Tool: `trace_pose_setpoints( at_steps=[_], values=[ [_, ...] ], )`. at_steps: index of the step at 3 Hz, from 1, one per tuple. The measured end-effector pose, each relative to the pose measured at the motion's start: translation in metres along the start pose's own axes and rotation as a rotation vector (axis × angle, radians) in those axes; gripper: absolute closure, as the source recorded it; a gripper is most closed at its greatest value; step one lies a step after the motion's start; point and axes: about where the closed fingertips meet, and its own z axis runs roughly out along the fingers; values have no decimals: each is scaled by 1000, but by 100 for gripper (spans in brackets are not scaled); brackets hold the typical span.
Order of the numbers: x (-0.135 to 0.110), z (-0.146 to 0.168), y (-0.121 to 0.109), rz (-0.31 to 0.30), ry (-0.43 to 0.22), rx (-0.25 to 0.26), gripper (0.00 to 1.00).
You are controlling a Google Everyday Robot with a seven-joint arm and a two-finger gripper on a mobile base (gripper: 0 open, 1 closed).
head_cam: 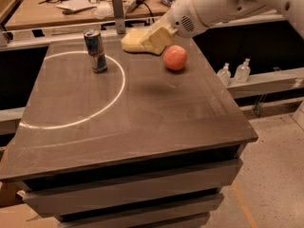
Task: Move sponge near redbull can
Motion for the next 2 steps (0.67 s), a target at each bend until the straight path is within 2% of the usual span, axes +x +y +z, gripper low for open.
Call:
trace_pose_setpoints(
  at_steps=[1, 2],
  values=[
    [-15, 25, 3, 12, 11, -24, 100],
    [-7, 65, 7, 40, 20, -71, 100]
  ],
)
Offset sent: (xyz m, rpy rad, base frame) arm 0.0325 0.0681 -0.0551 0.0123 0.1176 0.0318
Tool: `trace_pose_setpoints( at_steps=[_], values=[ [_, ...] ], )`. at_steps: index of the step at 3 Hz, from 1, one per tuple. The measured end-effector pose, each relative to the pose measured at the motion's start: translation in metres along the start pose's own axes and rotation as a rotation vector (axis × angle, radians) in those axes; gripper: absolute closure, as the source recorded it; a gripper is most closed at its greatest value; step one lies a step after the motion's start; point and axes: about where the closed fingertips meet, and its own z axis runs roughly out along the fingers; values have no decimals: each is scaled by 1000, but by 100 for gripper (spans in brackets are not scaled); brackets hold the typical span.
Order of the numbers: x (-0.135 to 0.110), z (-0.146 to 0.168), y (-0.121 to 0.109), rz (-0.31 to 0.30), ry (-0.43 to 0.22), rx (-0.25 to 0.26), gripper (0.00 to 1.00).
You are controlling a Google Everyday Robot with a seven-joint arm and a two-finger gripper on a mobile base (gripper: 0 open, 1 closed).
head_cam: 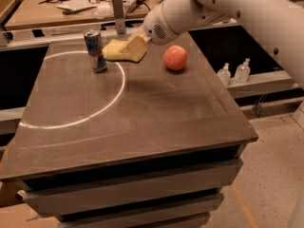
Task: Move sponge near redbull can
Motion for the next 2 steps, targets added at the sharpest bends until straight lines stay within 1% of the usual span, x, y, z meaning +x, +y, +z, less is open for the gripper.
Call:
trace_pose_setpoints(
  at_steps=[1, 2],
  values=[
    [16, 31, 2, 10, -2, -40, 100],
    [22, 49, 4, 5, -18, -61, 100]
  ],
)
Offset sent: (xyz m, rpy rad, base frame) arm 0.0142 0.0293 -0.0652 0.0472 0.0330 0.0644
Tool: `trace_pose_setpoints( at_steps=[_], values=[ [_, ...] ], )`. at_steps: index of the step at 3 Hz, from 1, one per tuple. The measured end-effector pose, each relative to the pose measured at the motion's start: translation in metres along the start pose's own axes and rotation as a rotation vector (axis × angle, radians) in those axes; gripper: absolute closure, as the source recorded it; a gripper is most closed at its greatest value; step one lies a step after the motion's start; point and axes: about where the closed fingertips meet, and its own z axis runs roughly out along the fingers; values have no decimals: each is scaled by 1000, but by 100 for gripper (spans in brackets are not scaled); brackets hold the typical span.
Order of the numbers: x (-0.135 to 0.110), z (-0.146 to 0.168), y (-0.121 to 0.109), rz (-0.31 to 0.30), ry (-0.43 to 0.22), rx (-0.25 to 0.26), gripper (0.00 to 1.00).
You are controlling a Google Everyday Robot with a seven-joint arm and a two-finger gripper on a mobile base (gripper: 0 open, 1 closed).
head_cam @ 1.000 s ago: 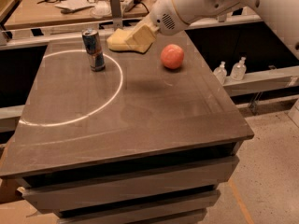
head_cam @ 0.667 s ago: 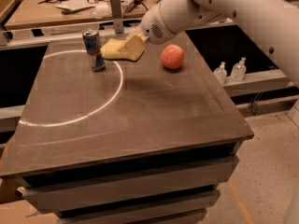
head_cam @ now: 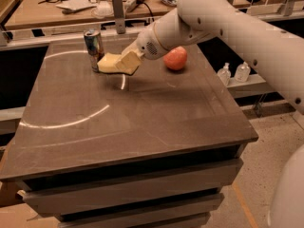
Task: Move sponge near redbull can
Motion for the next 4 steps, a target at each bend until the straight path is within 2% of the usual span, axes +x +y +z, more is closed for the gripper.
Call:
trace_pose_setpoints(
  at_steps=[1, 3, 4],
  values=[
    [6, 24, 5, -25, -4, -42, 75],
    [21, 51, 8, -57, 8, -80, 1],
    [27, 31, 1, -44, -31, -55, 0]
  ],
)
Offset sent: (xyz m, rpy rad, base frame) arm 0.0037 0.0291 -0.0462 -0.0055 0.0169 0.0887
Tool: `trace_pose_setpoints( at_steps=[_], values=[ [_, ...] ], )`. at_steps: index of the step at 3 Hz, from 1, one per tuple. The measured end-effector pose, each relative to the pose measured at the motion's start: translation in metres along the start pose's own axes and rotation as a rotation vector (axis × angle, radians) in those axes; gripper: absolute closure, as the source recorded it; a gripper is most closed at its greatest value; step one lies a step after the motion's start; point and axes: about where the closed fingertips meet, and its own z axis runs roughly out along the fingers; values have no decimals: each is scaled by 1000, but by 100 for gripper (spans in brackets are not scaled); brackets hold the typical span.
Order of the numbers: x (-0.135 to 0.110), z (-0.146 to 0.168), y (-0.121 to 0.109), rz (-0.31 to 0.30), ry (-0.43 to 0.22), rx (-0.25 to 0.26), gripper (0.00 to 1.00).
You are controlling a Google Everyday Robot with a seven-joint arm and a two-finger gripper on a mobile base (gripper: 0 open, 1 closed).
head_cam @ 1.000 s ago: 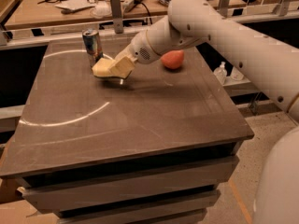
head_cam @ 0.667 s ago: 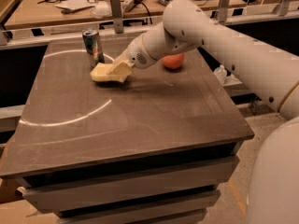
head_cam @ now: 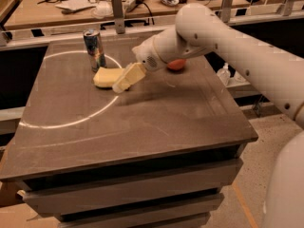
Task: Move sponge near redbull can
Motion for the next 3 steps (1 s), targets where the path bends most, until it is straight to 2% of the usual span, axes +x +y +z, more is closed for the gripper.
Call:
trace_pose_setpoints(
  at_steps=[1, 2, 3],
  values=[
    [13, -49, -9, 4, -83, 45, 0],
    [20, -116, -17, -62, -129, 84, 0],
    [21, -115, -16, -62, -129, 83, 0]
  ],
)
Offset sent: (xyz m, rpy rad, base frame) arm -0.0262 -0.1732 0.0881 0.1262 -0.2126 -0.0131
